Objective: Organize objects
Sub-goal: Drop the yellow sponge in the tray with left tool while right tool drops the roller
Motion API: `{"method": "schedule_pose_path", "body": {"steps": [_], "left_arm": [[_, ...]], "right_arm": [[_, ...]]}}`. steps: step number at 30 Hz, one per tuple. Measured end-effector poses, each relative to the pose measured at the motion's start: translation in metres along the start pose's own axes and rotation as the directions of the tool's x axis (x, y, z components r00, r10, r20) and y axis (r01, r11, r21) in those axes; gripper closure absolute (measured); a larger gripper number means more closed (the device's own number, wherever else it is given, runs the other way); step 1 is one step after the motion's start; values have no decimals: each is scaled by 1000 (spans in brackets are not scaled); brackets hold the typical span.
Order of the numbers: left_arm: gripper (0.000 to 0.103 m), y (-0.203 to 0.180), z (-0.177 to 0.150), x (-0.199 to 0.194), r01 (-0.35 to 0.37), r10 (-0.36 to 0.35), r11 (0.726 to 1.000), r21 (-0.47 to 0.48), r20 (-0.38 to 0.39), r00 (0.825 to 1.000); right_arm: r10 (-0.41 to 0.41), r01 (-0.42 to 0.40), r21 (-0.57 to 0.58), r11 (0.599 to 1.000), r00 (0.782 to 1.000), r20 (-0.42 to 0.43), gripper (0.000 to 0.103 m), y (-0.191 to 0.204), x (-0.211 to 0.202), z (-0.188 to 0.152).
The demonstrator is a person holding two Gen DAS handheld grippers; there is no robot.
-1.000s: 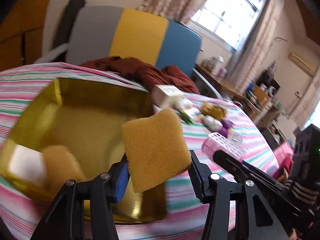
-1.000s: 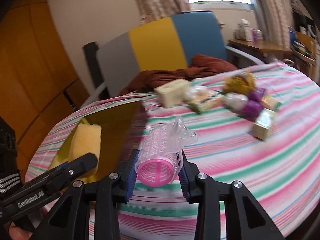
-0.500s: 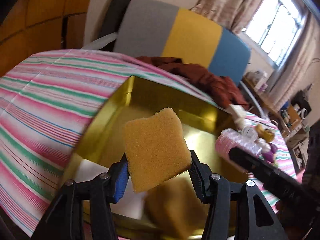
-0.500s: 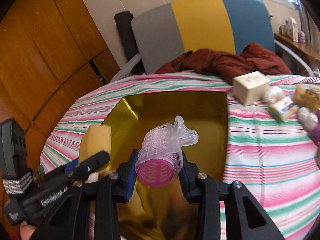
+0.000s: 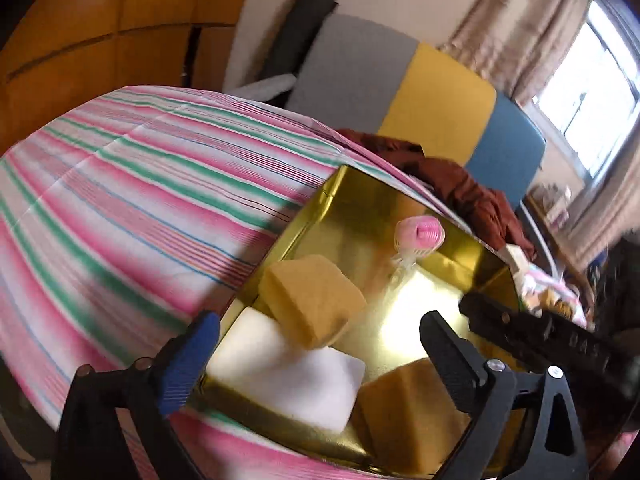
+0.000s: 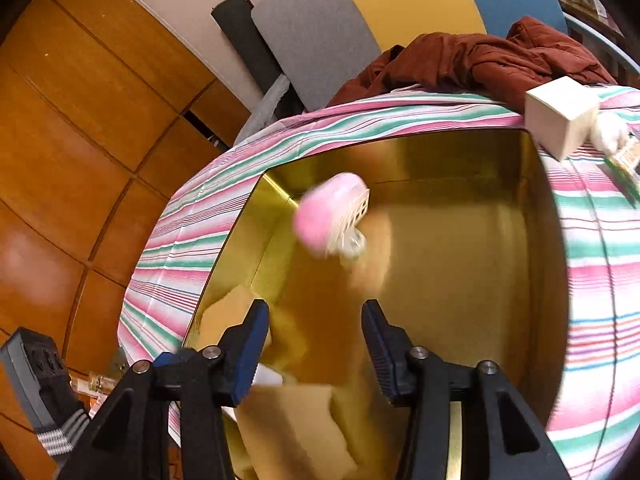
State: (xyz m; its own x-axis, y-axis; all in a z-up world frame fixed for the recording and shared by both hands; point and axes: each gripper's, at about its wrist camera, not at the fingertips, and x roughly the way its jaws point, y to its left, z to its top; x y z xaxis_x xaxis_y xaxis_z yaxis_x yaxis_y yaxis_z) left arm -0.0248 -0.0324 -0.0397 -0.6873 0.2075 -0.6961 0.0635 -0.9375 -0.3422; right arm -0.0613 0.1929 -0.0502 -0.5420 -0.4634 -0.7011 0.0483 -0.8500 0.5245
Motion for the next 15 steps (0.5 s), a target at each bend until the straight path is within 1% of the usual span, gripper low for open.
{"method": "schedule_pose_path", "body": {"steps": [2,7,11,13,15], "left_arm": [[1,0,-4,-8,-6,7,999,-36,22,1000],[0,-5,-9,-22,-6,9,997,-74,45,999],[0,-14,-13,-28,17,-14,997,-80,36,999],[0,-19,-16,-32,24,-21,997,-79,42,999],[0,-30,-20,-32,34,-33,998,-56,33,999]], "right_arm": [[-14,14,-5,1000,1000,12,54,-4,-10,-5],[-24,23,7,1000,999,46,54,-15,-37,-18],[-24,23,10,1000,996,85,54,-22,-62,-27],[-40,38,14,999,993,107,54,-26,-72,-30],[-57,55,19,998,989,137,54,-30,-85,-35]]}}
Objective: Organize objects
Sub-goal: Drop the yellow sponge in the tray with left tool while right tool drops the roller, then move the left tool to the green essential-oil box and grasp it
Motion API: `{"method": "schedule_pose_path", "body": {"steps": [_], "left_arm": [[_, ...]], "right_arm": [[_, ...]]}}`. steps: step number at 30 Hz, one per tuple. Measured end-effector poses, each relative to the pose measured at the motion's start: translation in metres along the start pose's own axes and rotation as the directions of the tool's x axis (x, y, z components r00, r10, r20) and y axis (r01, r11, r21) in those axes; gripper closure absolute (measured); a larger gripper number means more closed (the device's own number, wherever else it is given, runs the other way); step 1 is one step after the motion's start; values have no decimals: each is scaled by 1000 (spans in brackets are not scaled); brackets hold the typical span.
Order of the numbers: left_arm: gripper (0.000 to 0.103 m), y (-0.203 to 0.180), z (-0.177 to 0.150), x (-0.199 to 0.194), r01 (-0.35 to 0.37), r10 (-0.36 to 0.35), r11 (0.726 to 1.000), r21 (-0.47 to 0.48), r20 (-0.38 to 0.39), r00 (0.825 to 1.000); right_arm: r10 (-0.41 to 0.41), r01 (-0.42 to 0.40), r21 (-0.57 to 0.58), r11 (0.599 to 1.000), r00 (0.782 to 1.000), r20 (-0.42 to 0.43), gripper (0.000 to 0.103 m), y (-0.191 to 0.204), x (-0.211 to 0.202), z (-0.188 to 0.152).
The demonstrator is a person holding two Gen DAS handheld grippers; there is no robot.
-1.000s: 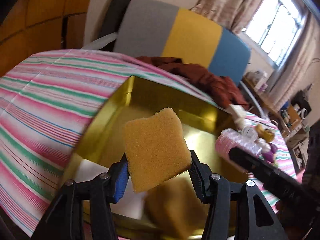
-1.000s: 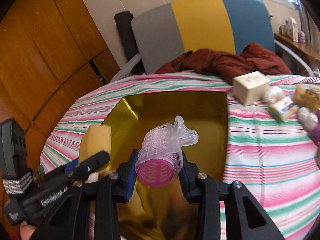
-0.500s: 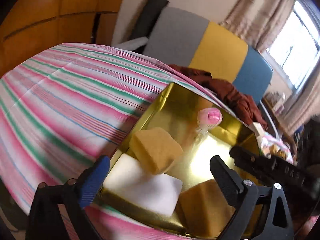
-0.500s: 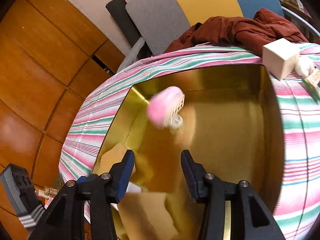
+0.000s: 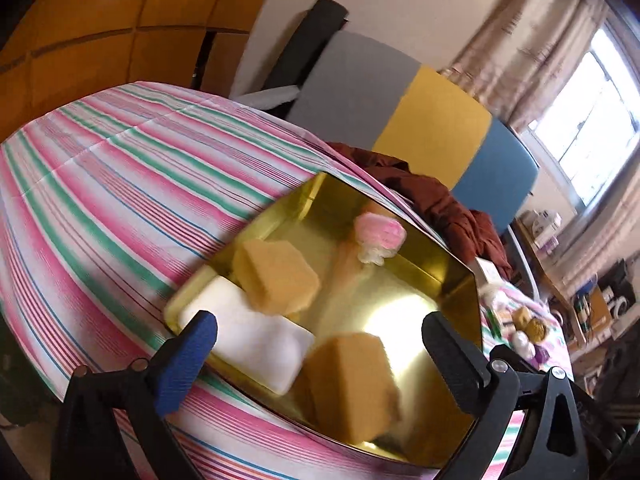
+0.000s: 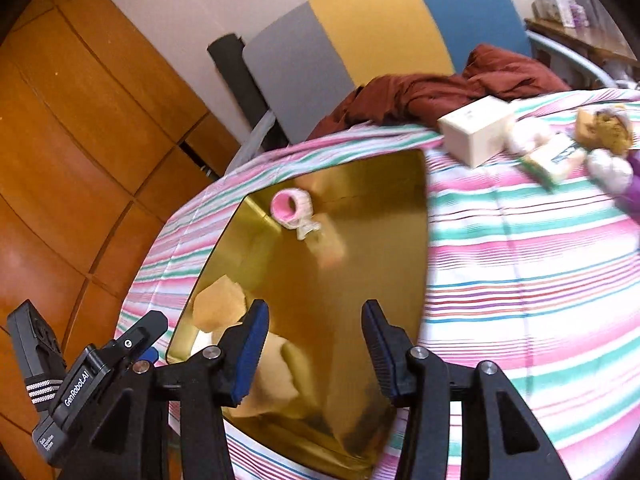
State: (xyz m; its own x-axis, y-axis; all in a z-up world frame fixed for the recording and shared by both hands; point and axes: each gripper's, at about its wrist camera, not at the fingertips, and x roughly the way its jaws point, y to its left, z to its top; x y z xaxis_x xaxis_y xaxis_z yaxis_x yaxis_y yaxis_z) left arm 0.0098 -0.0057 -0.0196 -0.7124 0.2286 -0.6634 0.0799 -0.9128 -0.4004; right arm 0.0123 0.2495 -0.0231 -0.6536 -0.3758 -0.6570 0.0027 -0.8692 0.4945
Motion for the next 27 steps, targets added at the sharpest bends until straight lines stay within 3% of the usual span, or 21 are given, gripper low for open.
{"method": "schedule_pose_path", "body": {"steps": [8,16,27], "left_arm": [[0,-53,-24,-1,84,-77,988,133,-54,996],[0,-106,-50,1,150,-126,948,279,-103,987],[0,-173,-85,4,255,-190,856,449,-185,964]], "right_arm": [[-90,88,35,996,995,52,54,-35,-36,-10],[-176,163,148,975,981,77,54,-90,-60,-27],[-310,275,275,921,946,92,54,-169,-95,-42]]}}
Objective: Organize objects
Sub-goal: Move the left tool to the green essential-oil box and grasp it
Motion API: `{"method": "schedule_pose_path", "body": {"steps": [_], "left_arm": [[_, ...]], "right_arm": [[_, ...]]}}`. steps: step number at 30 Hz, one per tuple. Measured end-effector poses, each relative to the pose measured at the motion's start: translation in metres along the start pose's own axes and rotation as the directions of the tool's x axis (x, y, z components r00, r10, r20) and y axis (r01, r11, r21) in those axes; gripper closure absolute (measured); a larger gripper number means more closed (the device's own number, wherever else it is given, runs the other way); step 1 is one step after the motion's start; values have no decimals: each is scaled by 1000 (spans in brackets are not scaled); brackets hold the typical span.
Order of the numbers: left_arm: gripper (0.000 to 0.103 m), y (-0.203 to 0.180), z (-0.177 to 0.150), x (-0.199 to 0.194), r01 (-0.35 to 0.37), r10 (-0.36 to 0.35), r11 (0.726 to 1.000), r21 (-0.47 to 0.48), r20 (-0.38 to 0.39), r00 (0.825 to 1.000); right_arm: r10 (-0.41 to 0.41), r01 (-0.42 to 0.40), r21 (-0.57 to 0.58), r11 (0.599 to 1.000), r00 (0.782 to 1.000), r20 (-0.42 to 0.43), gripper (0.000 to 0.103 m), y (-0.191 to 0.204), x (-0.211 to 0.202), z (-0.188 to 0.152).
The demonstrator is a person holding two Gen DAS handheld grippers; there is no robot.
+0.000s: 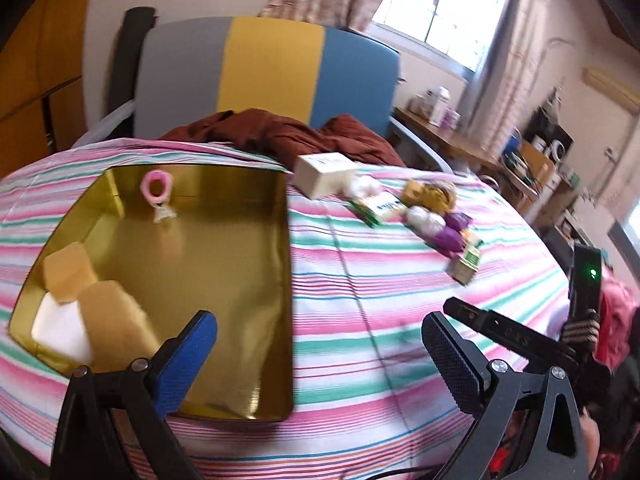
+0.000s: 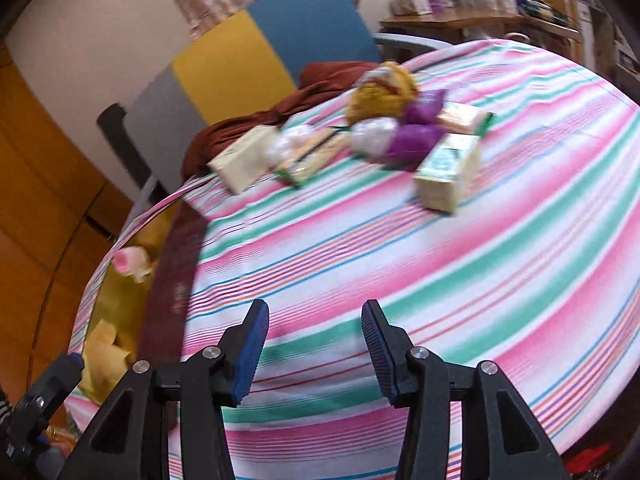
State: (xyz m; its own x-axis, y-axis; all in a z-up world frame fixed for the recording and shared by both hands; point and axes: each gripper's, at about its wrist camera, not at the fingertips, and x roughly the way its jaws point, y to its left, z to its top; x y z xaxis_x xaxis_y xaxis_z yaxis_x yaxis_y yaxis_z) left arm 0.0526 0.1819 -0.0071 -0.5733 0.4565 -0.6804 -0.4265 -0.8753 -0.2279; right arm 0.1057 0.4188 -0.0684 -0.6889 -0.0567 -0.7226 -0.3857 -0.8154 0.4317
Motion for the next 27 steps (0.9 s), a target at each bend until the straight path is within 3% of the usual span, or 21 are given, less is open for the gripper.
{"method": "schedule_pose_path", "body": {"steps": [10,17,22,27], "left_arm": [[0,-59,16,34,86,-82,990,113,-39,996],[0,-117,27,103,172,-146,972,159,-161,976],[0,-153,27,147,176,-124,961,214,-235,964],[0,-186,30,184,169,-97,941,293,-245,965]], "right_arm": [[-156,158,-21,987,985,77,54,-53,-13,16],[-206,202,49,978,972,115,54,-92,-24,29],[-216,203,109,973,967,132,54,-115,-28,32],[-222,200,155,967,964,142,54,-132,-31,33]]}}
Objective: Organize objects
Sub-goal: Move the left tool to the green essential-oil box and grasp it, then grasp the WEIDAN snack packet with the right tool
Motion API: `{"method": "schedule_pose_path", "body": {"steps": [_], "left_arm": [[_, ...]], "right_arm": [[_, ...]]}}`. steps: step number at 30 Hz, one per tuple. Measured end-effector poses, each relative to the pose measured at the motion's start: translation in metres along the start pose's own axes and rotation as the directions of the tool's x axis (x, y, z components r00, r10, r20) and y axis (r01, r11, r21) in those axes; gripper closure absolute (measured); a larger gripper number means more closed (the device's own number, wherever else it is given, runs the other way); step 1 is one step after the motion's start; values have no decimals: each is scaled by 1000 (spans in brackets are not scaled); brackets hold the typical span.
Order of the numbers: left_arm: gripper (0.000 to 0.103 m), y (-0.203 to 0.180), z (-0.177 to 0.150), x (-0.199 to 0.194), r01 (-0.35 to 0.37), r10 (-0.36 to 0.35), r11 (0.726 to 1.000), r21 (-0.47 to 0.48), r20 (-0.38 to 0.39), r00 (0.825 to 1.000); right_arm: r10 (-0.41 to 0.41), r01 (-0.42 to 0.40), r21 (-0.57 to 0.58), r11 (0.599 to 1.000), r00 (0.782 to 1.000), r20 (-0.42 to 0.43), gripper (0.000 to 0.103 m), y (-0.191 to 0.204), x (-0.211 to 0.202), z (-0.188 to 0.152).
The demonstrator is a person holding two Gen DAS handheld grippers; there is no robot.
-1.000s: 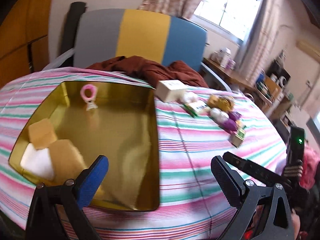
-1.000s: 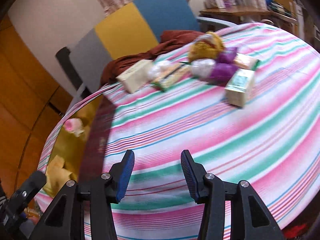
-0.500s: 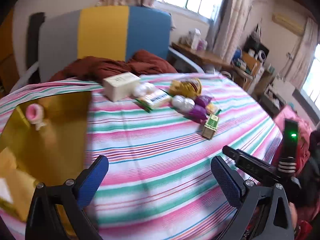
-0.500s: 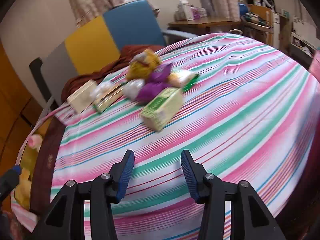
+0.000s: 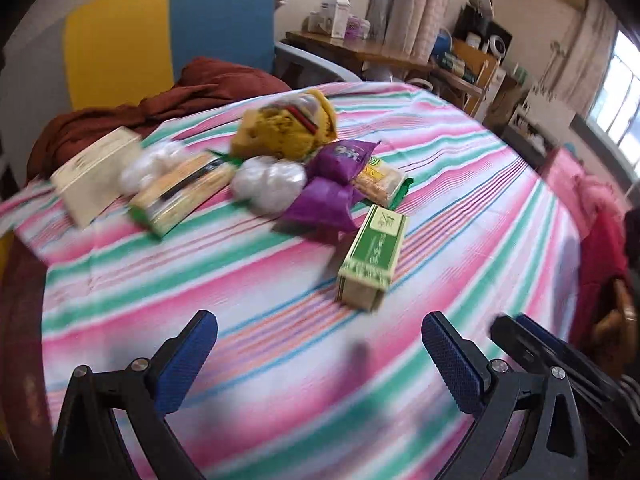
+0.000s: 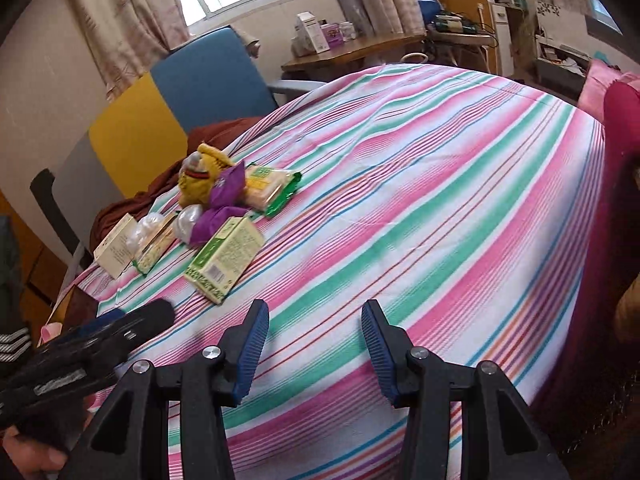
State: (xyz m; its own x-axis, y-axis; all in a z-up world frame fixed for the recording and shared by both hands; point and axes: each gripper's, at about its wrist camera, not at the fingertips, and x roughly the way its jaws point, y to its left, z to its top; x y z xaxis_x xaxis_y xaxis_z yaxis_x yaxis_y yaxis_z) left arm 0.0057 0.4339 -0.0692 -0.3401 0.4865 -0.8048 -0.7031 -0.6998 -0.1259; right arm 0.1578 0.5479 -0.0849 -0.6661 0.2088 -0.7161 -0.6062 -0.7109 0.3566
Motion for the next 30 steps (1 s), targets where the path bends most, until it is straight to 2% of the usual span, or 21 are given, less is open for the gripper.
{"method": "schedule_pose_path", "body": {"steps": [5,6,8,12,13,14,17,19,22,23,24,27,30], "left_arm": [[1,-19,17,33,46,-46,998,49,-16,999],[3,-21,18,38,44,-44,998,47,-17,999],[15,-23,19,48,58,-56,997,48,-30,998],[25,-26,17,52,43,-43,996,84,-7,999],[34,-25,17,50,47,-47,995,84,0,999],[48,-23,17,49,55,-56,995,79,7,998],[69,-14,16,46,48,-50,997,68,20,999],[69,-7,13,42,45,-47,996,75,29,998],[70,8,3,31,0,-4,998,70,52,999],[70,14,-1,28,-6,3,998,61,56,998],[70,23,-5,24,-12,9,999,39,64,998],[70,45,-14,14,-28,31,999,-31,79,996],[70,62,-22,6,-36,43,996,-81,96,994]], "right_arm": [[3,-3,12,1000,1000,6,54,-8,0,2],[2,-2,12,1000,1000,5,54,-9,0,2],[6,-6,18,1000,1000,1,54,-13,0,2],[7,-7,22,1000,1000,-4,54,-18,1,2],[7,-7,18,1000,1000,-3,54,-18,2,2],[8,-8,14,1000,1000,-4,54,-18,4,2],[20,-20,-4,1000,1000,-12,54,-14,10,6],[33,-34,-27,999,999,-9,54,-8,14,12],[49,-50,-78,996,999,-4,54,4,22,26],[58,-58,-106,993,998,2,53,10,28,36],[58,-58,-128,990,998,1,48,14,33,42],[17,-22,-216,976,1000,-23,41,30,59,67],[-20,3,-274,962,998,-57,41,39,86,87]]}}
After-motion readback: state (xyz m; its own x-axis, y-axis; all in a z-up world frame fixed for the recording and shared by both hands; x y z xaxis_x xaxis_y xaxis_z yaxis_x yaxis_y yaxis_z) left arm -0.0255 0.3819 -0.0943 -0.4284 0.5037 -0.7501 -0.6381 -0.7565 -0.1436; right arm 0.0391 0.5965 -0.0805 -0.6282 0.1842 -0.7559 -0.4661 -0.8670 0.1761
